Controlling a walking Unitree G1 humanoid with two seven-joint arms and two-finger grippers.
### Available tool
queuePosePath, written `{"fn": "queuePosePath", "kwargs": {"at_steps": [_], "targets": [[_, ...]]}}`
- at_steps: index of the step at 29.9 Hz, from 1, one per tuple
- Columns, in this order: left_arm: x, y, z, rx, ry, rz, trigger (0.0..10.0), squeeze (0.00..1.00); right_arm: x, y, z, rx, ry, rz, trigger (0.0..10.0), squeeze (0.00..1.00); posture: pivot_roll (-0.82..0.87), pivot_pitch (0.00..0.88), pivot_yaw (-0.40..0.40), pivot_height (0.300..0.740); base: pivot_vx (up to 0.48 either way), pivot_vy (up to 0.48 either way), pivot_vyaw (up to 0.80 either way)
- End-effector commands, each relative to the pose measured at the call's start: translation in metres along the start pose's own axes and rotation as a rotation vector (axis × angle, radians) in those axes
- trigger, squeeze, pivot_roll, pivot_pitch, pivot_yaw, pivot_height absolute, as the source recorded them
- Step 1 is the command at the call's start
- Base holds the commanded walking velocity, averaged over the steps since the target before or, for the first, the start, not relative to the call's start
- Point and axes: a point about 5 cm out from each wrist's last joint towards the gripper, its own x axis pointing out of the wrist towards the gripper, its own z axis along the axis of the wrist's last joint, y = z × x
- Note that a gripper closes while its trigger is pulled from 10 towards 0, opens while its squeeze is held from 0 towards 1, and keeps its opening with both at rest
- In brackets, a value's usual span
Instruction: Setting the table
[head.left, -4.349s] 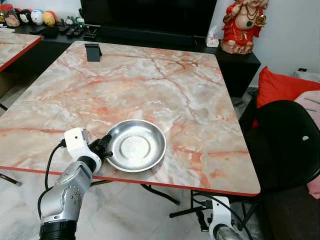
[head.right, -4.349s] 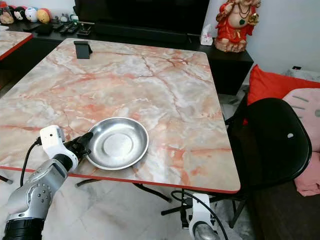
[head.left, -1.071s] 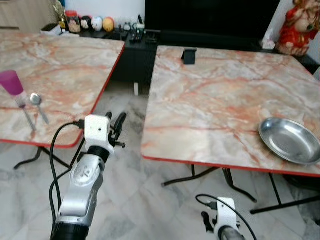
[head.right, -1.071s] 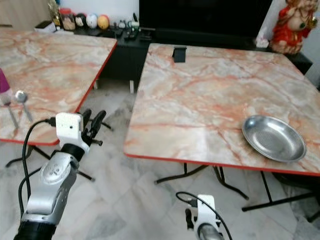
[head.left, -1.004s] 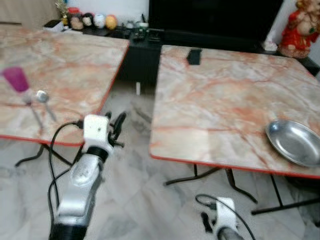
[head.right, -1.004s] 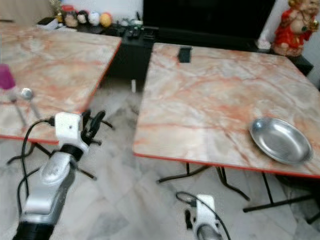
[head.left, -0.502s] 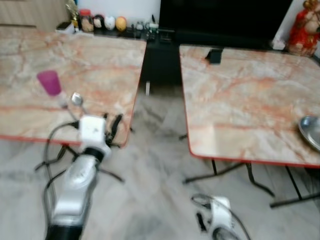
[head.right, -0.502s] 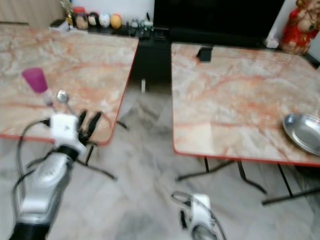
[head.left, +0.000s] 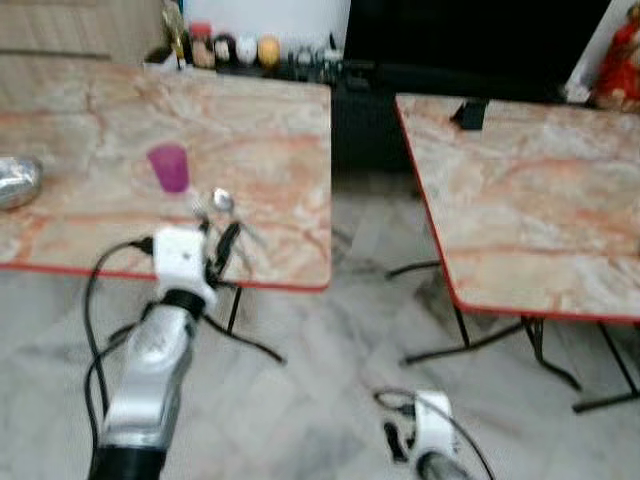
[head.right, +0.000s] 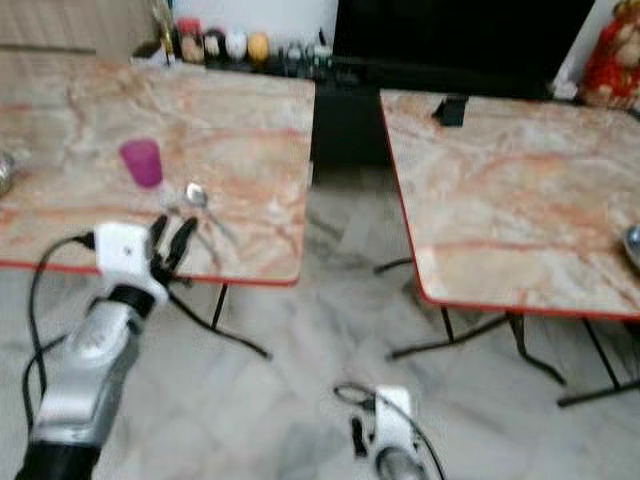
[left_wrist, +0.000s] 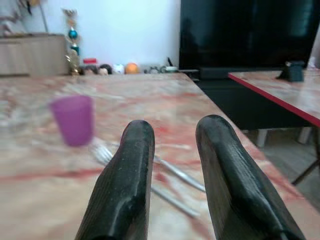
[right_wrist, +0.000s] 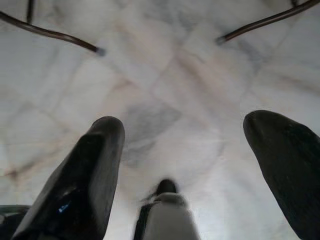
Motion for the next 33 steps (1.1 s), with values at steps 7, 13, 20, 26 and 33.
{"fn": "queuePosePath", "kwargs": {"at_steps": [7, 13, 20, 26, 33], "targets": [[0.0051, -0.0076, 0.0014, 0.000, 0.002, -0.027, 10.0, 0.00, 0.0002, -0.0119, 0.0015, 0.003, 0.002, -0.038, 10.0, 0.00, 0.00, 0.000, -0.061, 0.740, 0.000, 0.420, 0.00], [0.0071, -0.0110, 0.0022, -0.005, -0.002, -0.034, 10.0, 0.00, 0.0003, -0.0120, 0.0020, 0.007, 0.001, -0.041, 10.0, 0.00, -0.01, 0.000, -0.061, 0.740, 0.000, 0.421, 0.00], [0.0076, -0.0107, 0.0022, -0.004, -0.005, -0.032, 10.0, 0.00, 0.0004, -0.0127, 0.0021, 0.000, 0.003, -0.039, 10.0, 0.00, 0.00, 0.000, -0.070, 0.740, 0.000, 0.422, 0.00], [0.0066, -0.0094, 0.0018, -0.002, -0.008, -0.027, 10.0, 0.00, 0.0001, -0.0130, 0.0008, -0.007, 0.007, -0.035, 10.0, 0.00, 0.00, 0.000, -0.075, 0.740, 0.000, 0.421, 0.00], [0.0070, -0.0136, 0.0019, -0.006, -0.013, -0.035, 10.0, 0.00, -0.0005, -0.0141, -0.0015, -0.013, 0.013, -0.034, 10.0, 0.00, 0.01, 0.000, -0.082, 0.740, 0.000, 0.421, 0.00]]}}
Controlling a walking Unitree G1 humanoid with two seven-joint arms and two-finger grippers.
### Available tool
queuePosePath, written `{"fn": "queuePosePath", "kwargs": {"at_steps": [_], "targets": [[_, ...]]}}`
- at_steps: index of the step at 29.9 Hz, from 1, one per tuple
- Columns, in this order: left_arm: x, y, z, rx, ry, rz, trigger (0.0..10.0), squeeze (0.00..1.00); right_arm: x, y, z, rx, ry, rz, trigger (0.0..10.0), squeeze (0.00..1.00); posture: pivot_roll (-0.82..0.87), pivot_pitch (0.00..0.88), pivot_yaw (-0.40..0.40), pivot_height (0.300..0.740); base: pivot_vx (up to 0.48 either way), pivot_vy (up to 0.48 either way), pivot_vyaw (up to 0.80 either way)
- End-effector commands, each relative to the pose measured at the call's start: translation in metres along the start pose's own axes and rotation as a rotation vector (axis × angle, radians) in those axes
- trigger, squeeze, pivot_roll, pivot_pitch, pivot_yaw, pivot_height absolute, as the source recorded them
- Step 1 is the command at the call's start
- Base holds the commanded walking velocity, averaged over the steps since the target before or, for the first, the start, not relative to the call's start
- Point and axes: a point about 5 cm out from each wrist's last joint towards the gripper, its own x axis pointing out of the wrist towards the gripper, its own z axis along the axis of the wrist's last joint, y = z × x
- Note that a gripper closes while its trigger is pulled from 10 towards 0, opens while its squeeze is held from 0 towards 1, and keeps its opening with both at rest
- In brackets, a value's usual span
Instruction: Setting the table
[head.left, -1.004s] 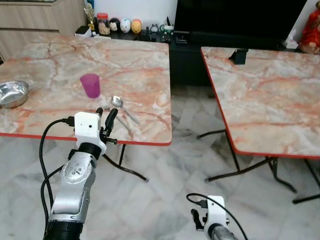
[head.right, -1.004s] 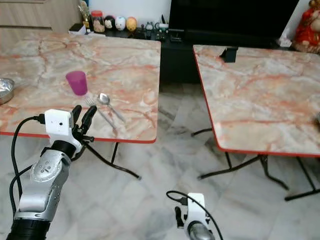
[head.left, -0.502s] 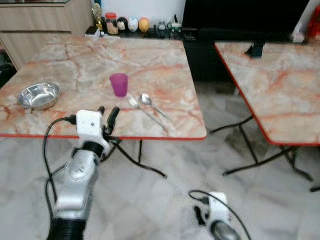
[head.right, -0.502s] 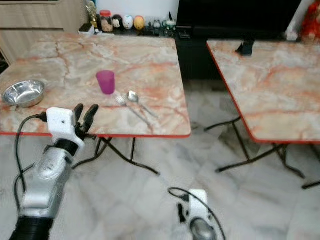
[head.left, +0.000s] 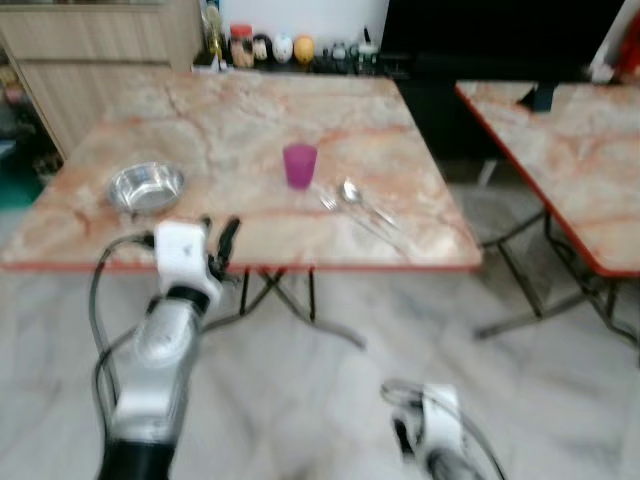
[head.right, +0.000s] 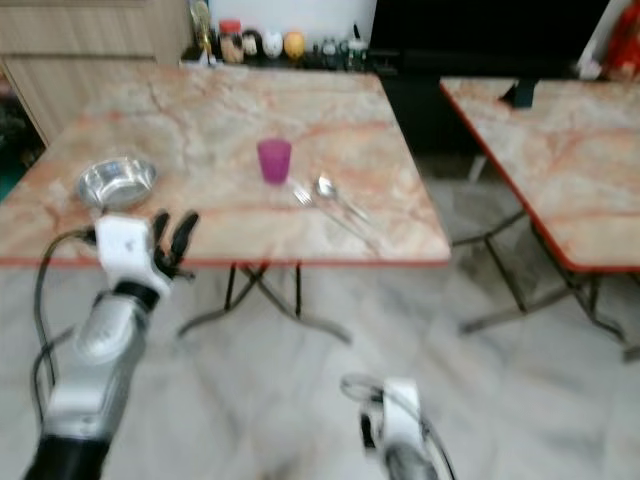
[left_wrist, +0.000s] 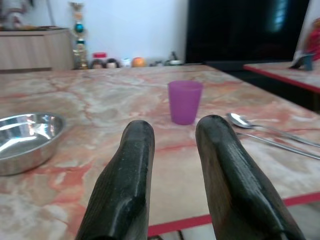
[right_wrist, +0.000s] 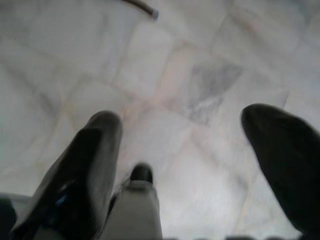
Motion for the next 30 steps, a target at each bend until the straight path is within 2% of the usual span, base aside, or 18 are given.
{"fn": "queuePosePath", "kwargs": {"at_steps": [1, 16, 30], "targets": [[0.0016, 0.0037, 0.0054, 0.029, -0.019, 0.006, 10.0, 0.00, 0.0014, 0.0040, 0.0070, -0.005, -0.022, 0.010, 10.0, 0.00, 0.01, 0.000, -0.083, 0.740, 0.000, 0.420, 0.00], [0.0000, 0.0045, 0.0022, 0.032, -0.019, 0.009, 10.0, 0.00, 0.0005, 0.0035, 0.0030, -0.017, -0.012, 0.012, 10.0, 0.00, 0.02, 0.000, -0.087, 0.740, 0.000, 0.410, 0.00], [-0.0031, 0.0024, 0.0029, -0.015, -0.038, 0.007, 10.0, 0.00, 0.0000, 0.0031, 0.0010, -0.013, -0.011, -0.002, 10.0, 0.00, 0.01, 0.000, -0.074, 0.740, 0.000, 0.000, 0.00]]}}
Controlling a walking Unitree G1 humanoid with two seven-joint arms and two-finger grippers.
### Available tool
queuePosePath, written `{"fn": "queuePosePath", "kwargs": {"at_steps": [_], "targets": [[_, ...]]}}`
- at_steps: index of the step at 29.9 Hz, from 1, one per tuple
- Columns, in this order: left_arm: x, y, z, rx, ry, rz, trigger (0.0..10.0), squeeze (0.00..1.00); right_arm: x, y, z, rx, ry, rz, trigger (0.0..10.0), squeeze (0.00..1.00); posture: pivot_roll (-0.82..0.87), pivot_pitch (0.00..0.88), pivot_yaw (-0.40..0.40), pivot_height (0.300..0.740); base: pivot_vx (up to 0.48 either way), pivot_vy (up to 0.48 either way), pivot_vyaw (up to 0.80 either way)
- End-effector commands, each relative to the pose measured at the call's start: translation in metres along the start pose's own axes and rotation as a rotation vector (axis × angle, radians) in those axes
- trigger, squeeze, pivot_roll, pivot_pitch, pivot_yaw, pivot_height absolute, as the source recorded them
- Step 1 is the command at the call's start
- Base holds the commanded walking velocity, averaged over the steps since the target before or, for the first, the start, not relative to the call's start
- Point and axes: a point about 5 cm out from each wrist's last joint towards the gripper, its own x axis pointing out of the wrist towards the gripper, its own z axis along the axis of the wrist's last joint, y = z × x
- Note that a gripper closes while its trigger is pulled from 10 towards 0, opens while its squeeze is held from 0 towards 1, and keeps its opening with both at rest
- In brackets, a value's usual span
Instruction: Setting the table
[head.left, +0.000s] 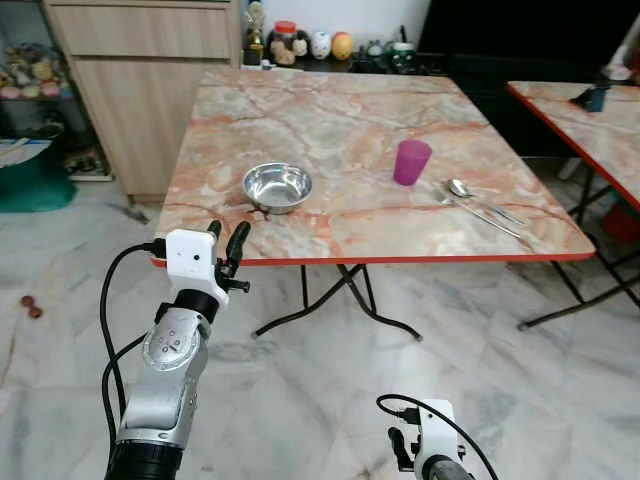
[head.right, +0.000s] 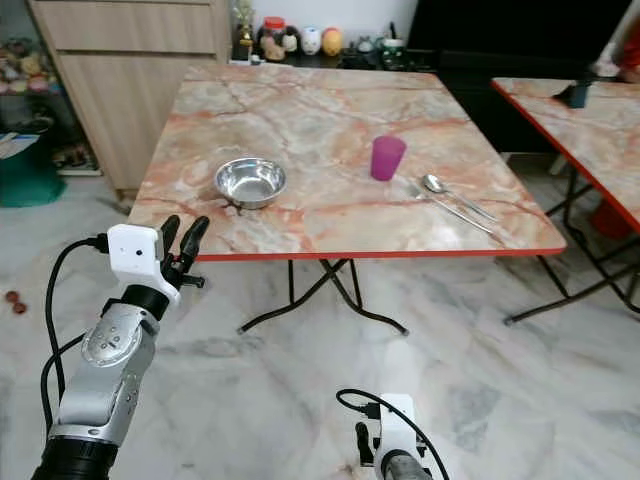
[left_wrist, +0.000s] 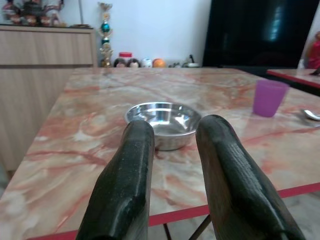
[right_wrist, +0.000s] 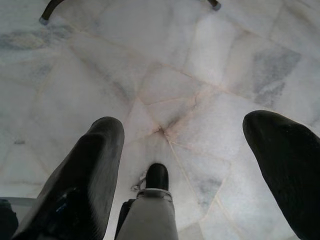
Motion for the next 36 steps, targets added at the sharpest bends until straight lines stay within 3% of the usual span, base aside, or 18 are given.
{"fn": "queuePosePath", "kwargs": {"at_steps": [1, 4, 16, 22, 36], "targets": [[0.0013, -0.0016, 0.0055, -0.003, -0.024, -0.013, 10.0, 0.00, 0.0002, -0.0053, 0.0015, 0.001, -0.008, -0.017, 10.0, 0.00, 0.01, 0.000, -0.074, 0.740, 0.000, 0.000, 0.00], [0.0033, -0.0030, 0.0076, -0.037, -0.024, -0.042, 10.0, 0.00, 0.0007, -0.0046, 0.0039, 0.003, -0.015, -0.016, 10.0, 0.00, -0.01, 0.000, -0.067, 0.740, 0.000, 0.000, 0.00], [0.0051, 0.0018, 0.0090, -0.017, -0.014, -0.009, 10.0, 0.00, 0.0018, -0.0054, 0.0090, -0.012, -0.026, -0.017, 10.0, 0.00, 0.00, 0.000, -0.071, 0.740, 0.271, 0.000, 0.00], [0.0063, 0.0044, 0.0090, -0.017, -0.011, -0.002, 10.0, 0.00, 0.0021, -0.0052, 0.0108, -0.018, -0.030, -0.010, 10.0, 0.00, -0.01, 0.000, -0.074, 0.740, 0.307, 0.000, 0.68], [0.0091, 0.0058, 0.0100, -0.012, -0.007, 0.001, 10.0, 0.00, 0.0023, -0.0048, 0.0112, 0.008, -0.030, -0.023, 10.0, 0.00, 0.00, 0.000, -0.073, 0.740, 0.308, 0.000, 0.00]]}}
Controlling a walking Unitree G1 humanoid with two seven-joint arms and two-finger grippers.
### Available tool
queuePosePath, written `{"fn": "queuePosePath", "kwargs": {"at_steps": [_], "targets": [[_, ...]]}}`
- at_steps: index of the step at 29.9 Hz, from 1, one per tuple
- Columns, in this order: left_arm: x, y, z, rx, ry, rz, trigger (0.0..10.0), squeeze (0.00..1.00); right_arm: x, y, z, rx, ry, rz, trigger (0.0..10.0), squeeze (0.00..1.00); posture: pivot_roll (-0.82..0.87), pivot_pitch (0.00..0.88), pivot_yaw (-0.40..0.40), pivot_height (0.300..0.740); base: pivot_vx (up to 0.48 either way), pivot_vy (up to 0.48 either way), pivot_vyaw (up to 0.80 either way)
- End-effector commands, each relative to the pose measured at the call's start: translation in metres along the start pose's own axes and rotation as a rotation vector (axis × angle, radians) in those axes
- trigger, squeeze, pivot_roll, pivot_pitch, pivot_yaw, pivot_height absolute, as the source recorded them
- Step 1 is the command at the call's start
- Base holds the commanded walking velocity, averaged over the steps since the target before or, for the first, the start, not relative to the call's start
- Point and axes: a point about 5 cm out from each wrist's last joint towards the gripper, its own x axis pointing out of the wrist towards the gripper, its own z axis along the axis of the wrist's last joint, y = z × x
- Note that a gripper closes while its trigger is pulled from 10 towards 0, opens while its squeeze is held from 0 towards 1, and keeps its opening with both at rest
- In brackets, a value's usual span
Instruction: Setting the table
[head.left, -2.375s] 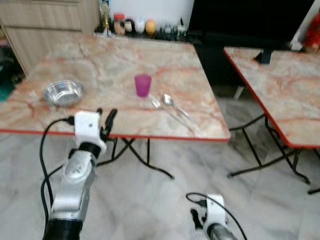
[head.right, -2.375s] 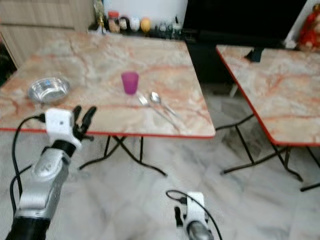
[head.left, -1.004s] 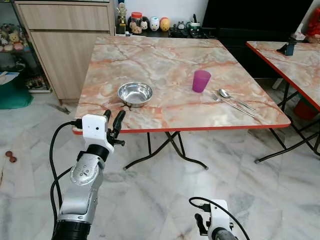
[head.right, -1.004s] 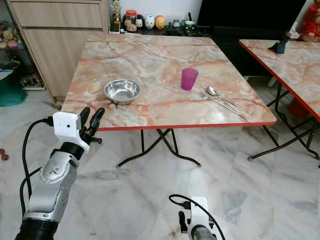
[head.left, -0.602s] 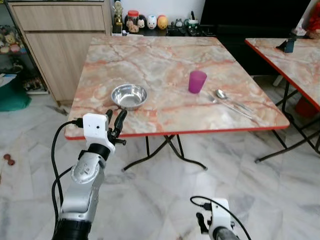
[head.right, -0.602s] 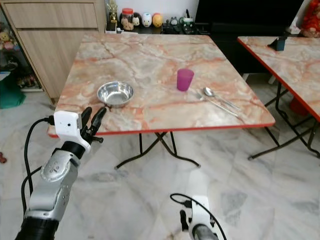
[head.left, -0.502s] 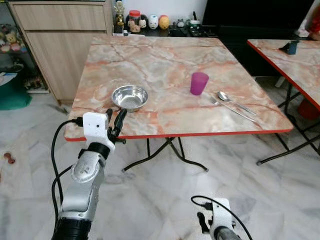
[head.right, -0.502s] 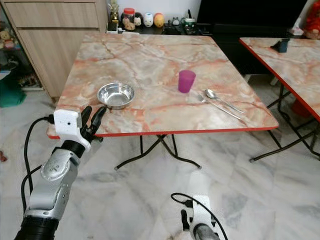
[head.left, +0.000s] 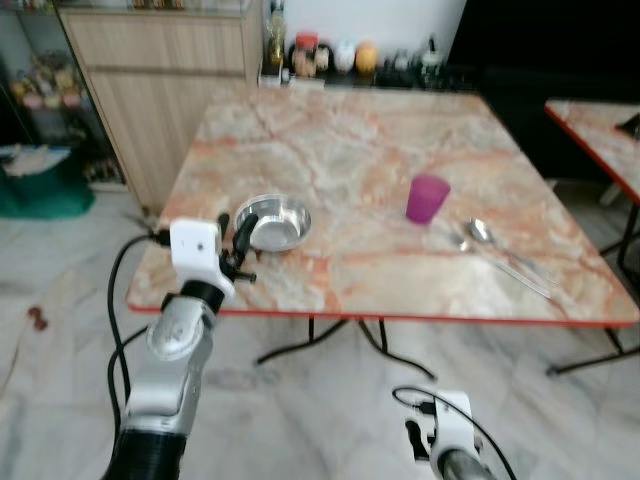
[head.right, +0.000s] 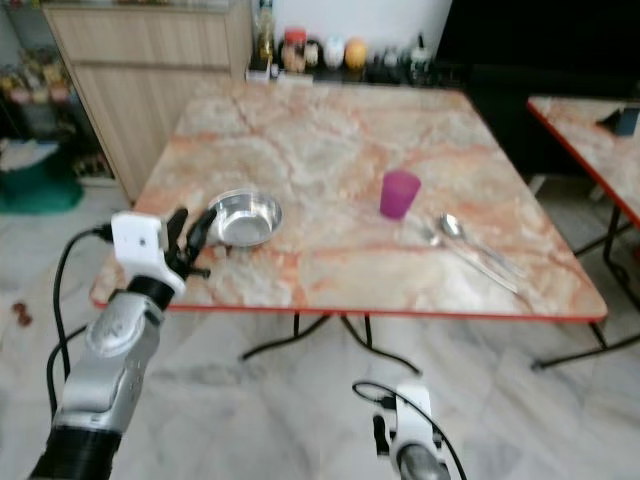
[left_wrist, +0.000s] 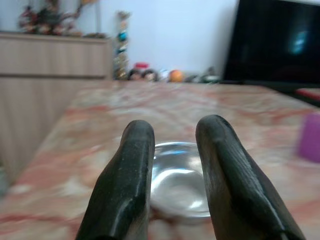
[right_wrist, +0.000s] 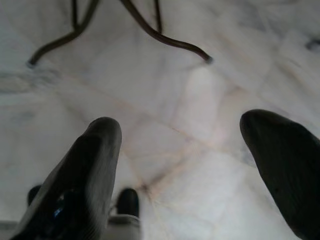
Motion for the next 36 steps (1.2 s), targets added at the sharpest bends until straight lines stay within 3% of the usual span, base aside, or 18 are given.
{"fn": "queuePosePath", "kwargs": {"at_steps": [1, 9, 14, 19, 20, 21, 22, 27, 36], "targets": [[0.001, 0.003, 0.002, 0.012, 0.004, 0.009, 10.0, 0.00, 0.001, 0.003, 0.002, 0.004, -0.003, 0.007, 10.0, 0.00, 0.00, 0.000, -0.073, 0.740, 0.311, 0.000, 0.00], [0.001, 0.001, 0.001, 0.000, 0.014, -0.006, 10.0, 0.00, 0.001, 0.003, 0.002, 0.004, 0.000, 0.008, 10.0, 0.00, 0.00, 0.000, -0.073, 0.740, 0.301, 0.000, 0.00], [0.000, -0.002, -0.010, -0.008, 0.091, -0.020, 10.0, 0.00, 0.001, 0.004, 0.002, 0.003, 0.002, 0.011, 10.0, 0.00, 0.00, 0.000, -0.074, 0.740, 0.105, 0.000, 0.00], [0.000, 0.000, -0.024, -0.097, 0.200, 0.044, 10.0, 0.00, 0.001, 0.003, 0.003, 0.002, 0.002, 0.011, 10.0, 0.00, 0.00, 0.000, -0.075, 0.740, 0.000, 0.000, 0.00], [0.001, 0.001, -0.024, -0.135, 0.195, 0.059, 10.0, 0.91, 0.001, 0.003, 0.002, 0.002, 0.003, 0.012, 10.0, 0.00, 0.00, 0.000, -0.075, 0.740, 0.000, 0.000, 0.00], [0.001, 0.002, -0.023, -0.162, 0.189, 0.066, 10.0, 0.91, 0.001, 0.003, 0.002, 0.001, 0.003, 0.012, 10.0, 0.00, 0.00, 0.000, -0.075, 0.740, 0.000, 0.000, 0.00], [0.002, 0.003, -0.023, -0.183, 0.187, 0.081, 10.0, 1.00, 0.001, 0.003, 0.003, 0.001, 0.003, 0.013, 10.0, 0.00, 0.00, 0.000, -0.076, 0.740, 0.000, 0.000, 0.00], [0.006, 0.012, -0.025, -0.253, 0.233, 0.179, 10.0, 1.00, 0.001, 0.004, 0.003, -0.001, 0.003, 0.017, 10.0, 0.00, 0.00, 0.000, -0.077, 0.740, 0.000, 0.000, 0.00], [0.019, 0.022, -0.027, -0.284, 0.283, 0.300, 10.0, 1.00, 0.001, 0.004, 0.002, 0.000, 0.004, 0.019, 10.0, 0.00, 0.00, 0.000, -0.080, 0.740, 0.000, 0.000, 0.00]]}}
